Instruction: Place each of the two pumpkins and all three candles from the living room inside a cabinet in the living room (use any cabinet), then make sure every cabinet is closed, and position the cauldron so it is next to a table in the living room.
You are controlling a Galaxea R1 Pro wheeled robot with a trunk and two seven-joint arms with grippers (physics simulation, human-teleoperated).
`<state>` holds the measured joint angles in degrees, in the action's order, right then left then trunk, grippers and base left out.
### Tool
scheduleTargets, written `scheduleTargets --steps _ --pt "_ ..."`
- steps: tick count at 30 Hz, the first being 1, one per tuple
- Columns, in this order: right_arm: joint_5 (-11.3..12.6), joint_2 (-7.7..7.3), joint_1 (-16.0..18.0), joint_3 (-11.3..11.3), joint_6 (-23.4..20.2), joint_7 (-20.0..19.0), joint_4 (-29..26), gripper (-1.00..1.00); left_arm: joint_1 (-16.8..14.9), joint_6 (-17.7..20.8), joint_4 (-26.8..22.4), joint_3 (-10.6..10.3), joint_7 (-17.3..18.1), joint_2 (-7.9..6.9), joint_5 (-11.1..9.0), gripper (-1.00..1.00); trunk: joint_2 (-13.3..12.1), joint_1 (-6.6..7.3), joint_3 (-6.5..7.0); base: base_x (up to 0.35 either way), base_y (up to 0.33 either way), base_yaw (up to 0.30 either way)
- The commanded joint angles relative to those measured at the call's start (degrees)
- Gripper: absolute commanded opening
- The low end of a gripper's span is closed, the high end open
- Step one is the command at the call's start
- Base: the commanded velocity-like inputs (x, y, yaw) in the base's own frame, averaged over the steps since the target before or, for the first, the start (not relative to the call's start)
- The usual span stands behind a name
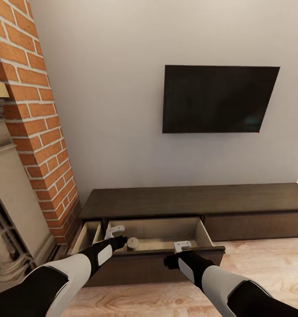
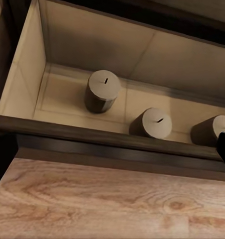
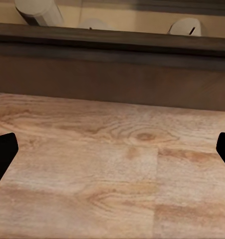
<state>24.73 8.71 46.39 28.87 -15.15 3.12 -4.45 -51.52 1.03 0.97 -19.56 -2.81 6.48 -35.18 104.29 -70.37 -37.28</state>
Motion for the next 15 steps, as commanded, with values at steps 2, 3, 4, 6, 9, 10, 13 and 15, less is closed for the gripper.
scheduleTargets --steps 2,3,4,6,9,10,13,15 --pt "0.6 -0.01 0.0 0.5 -0.3 0.3 -0.1 1.00 -0.1 0.1 0.1 -0.5 -0.1 0.03 -0.4 1.00 0.8 -0.44 -0.42 0.000 0.000 0.000" --pt "0.6 -0.01 0.0 0.5 -0.3 0.3 -0.1 1.00 -0.1 0.1 0.1 -0.5 -0.1 0.03 -0.4 1.00 1.2 -0.66 -0.60 0.000 0.000 0.000" --pt "0.6 -0.01 0.0 0.5 -0.3 0.3 -0.1 1.00 -0.1 0.1 0.1 -0.5 -0.1 0.03 -0.4 1.00 1.6 -0.88 -0.78 0.000 0.000 0.000" --pt "0.6 -0.01 0.0 0.5 -0.3 0.3 -0.1 1.00 -0.1 0.1 0.1 -0.5 -0.1 0.03 -0.4 1.00 2.5 -1.32 -1.14 0.000 0.000 0.000" --pt "0.6 -0.01 0.0 0.5 -0.3 0.3 -0.1 1.00 0.0 -0.3 0.1 -0.5 -0.1 0.08 -0.4 1.00 3.7 -1.98 -1.68 0.000 0.000 0.000" --pt "0.6 -0.01 0.0 0.5 -0.3 0.3 -0.1 1.00 0.0 -0.5 0.1 -0.5 -0.1 0.09 -0.4 1.00 4.1 -2.20 -1.86 0.000 0.000 0.000" --pt "0.6 -0.01 0.0 0.5 -0.3 0.2 -0.1 1.00 0.1 -2.9 0.1 -0.5 -0.1 0.11 -0.4 1.00 4.1 -2.20 -1.86 0.000 0.000 0.000" --pt "0.6 -0.01 0.0 0.5 -0.3 0.2 -0.1 1.00 0.1 -3.3 0.1 -0.5 -0.2 0.13 -0.4 1.00 4.1 -2.20 -1.86 0.000 0.000 0.000"
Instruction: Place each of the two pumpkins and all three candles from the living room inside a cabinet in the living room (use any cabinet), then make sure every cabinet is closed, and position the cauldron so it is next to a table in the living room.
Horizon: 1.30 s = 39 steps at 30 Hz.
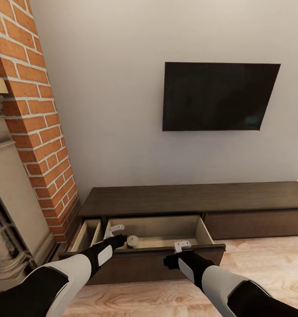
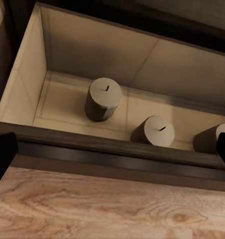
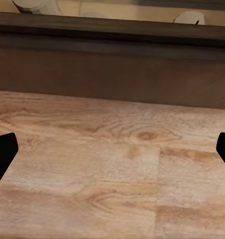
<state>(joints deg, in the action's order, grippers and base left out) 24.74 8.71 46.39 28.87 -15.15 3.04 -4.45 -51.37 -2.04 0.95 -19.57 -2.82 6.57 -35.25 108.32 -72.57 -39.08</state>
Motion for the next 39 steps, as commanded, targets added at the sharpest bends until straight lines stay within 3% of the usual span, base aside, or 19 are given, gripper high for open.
scheduleTargets --steps 1,7,12,24,27,31,39 --pt "0.6 -0.01 0.0 0.5 -0.3 0.3 -0.1 1.00 -0.1 -0.4 0.1 -0.5 -0.1 0.06 -0.3 1.00 0.0 0.01 -0.06 0.000 0.000 0.000" --pt "0.6 -0.01 0.0 0.5 0.5 0.3 -0.1 1.00 0.0 -0.6 0.2 -0.5 -0.2 0.09 -0.3 1.00 0.0 0.01 -0.06 -0.050 -0.015 0.000" --pt "0.4 -0.01 0.0 0.6 3.9 0.3 -0.1 1.00 0.0 -0.6 0.2 -0.5 -0.2 0.10 -0.3 1.00 0.0 0.01 -0.06 -0.172 -0.050 0.000" --pt "0.3 -0.01 -0.2 0.6 5.1 0.3 0.0 1.00 0.0 -0.6 0.2 -0.5 -0.2 0.10 -0.3 1.00 0.0 0.01 -0.06 -0.031 -0.005 0.000" --pt "0.3 -0.03 -0.2 0.6 7.1 0.3 0.0 1.00 0.0 -0.6 0.2 -0.5 -0.2 0.11 -0.3 1.00 0.0 0.01 -0.06 -0.092 0.000 0.000" --pt "0.2 -0.09 -0.8 0.5 13.0 0.3 0.0 1.00 0.4 -0.6 0.2 -0.5 -0.2 0.18 -0.3 1.00 0.0 0.01 -0.06 -0.129 0.000 0.000" --pt "0.2 -0.10 -1.1 0.6 14.9 0.5 0.0 1.00 0.8 -0.6 0.2 -0.6 -0.2 0.19 -0.1 1.00 0.0 0.01 -0.06 -0.020 0.000 0.000"
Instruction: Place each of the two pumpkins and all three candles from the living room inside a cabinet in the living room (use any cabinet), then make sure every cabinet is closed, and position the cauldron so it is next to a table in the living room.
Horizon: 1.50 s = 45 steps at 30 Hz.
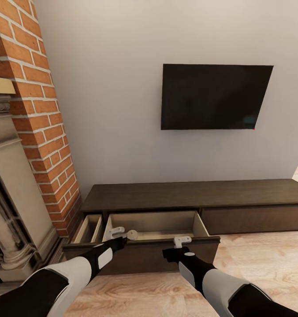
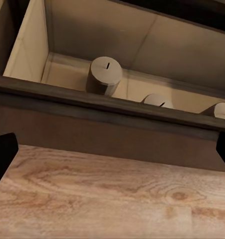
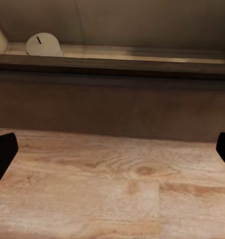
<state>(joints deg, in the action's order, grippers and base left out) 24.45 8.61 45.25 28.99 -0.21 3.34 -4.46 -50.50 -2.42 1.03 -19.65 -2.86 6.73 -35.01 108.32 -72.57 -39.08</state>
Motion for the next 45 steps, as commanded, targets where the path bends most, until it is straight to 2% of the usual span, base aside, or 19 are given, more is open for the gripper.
scheduleTargets --steps 1,4,13,20,22,26,29,36,40,45 --pt "0.5 0.00 0.0 0.5 0.0 0.3 0.0 1.00 0.0 -0.2 0.1 -0.5 -0.1 0.03 -0.3 1.00 0.0 0.01 -0.06 -0.002 0.000 0.000" --pt "0.5 0.03 0.0 0.6 0.1 0.3 0.0 1.00 0.3 -0.3 0.5 -0.5 -0.1 0.14 -0.2 1.00 0.0 0.01 -0.06 -0.001 0.000 0.000" --pt "0.7 0.11 -0.1 0.7 0.3 0.5 -0.2 1.00 0.7 -0.1 0.8 -0.7 0.0 0.21 2.6 1.00 3.6 -1.97 -1.67 0.000 0.000 0.000" --pt "0.6 0.03 -0.1 0.6 2.3 0.1 0.0 1.00 1.0 -0.1 1.0 -0.8 -0.1 0.21 3.5 1.00 6.4 -3.51 -2.93 0.000 0.000 0.000" --pt "0.6 0.01 -0.1 0.6 3.0 0.0 0.0 1.00 1.4 -0.2 0.9 -0.9 -0.1 0.21 5.3 1.00 7.2 -3.95 -3.29 0.000 0.000 0.000" --pt "0.6 0.00 -0.1 0.6 3.4 -0.1 0.0 1.00 2.1 -0.3 0.9 -0.9 -0.1 0.33 10.2 1.00 8.9 -4.83 -4.01 0.000 0.000 0.000" --pt "0.6 0.00 -0.1 0.6 3.5 -0.1 0.0 1.00 2.3 -0.3 0.9 -0.9 -0.1 0.41 11.2 1.00 10.1 -5.48 -4.54 0.000 0.000 0.000" --pt "0.5 0.00 -0.2 0.6 3.7 -0.1 0.0 1.00 2.5 -0.6 0.9 -0.9 -0.1 0.39 11.7 1.00 12.9 -7.02 -5.80 0.000 0.000 0.000" --pt "0.5 0.00 -2.3 0.7 5.0 -0.1 0.0 1.00 3.1 -4.7 0.9 -0.8 -0.1 0.40 11.6 1.00 14.5 -7.90 -6.52 0.000 0.000 0.000" --pt "0.5 0.00 -3.0 0.7 5.5 -0.1 0.0 1.00 3.5 -5.9 0.9 -0.7 -0.1 0.39 11.6 1.00 16.5 -9.00 -7.42 0.000 0.000 0.000"
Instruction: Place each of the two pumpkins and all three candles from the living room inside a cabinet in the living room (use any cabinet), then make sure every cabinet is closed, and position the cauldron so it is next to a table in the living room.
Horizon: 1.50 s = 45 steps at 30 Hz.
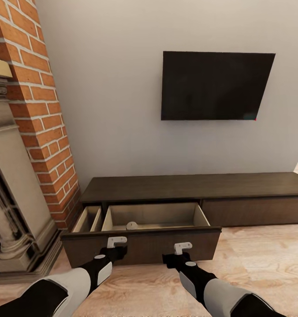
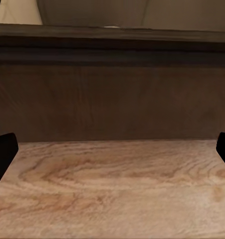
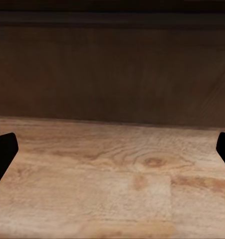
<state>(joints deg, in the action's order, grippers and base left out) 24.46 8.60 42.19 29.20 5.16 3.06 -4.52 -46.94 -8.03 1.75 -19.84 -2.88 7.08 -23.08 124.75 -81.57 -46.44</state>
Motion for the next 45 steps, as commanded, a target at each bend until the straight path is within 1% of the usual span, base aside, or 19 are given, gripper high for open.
scheduleTargets --steps 1,23,29,36,45 --pt "0.5 0.01 0.0 0.5 0.2 0.2 0.0 1.00 0.0 -0.4 0.2 -0.5 -0.1 0.06 -0.4 1.00 0.4 -0.22 -0.24 0.000 0.000 0.000" --pt "0.5 0.01 -0.1 0.5 0.4 0.2 0.0 1.00 0.1 -0.6 0.2 -0.3 -0.1 -0.05 -0.5 1.00 9.3 -5.05 -4.19 0.000 0.000 0.000" --pt "0.4 0.01 -0.1 0.4 1.6 0.2 0.0 1.00 0.1 -0.6 0.2 -0.3 -0.1 -0.05 -0.5 1.00 11.7 -6.37 -5.27 0.000 0.000 0.000" --pt "0.4 0.01 -0.1 0.4 2.0 0.2 0.0 1.00 0.1 -0.7 0.2 -0.3 -0.1 -0.05 -0.5 1.00 14.5 -7.90 -6.52 0.000 0.000 0.000" --pt "0.4 0.01 -0.2 0.5 2.0 0.2 0.0 1.00 0.1 -0.7 0.2 -0.3 -0.1 -0.05 -0.6 1.00 14.5 -7.90 -6.52 0.001 0.000 0.000"
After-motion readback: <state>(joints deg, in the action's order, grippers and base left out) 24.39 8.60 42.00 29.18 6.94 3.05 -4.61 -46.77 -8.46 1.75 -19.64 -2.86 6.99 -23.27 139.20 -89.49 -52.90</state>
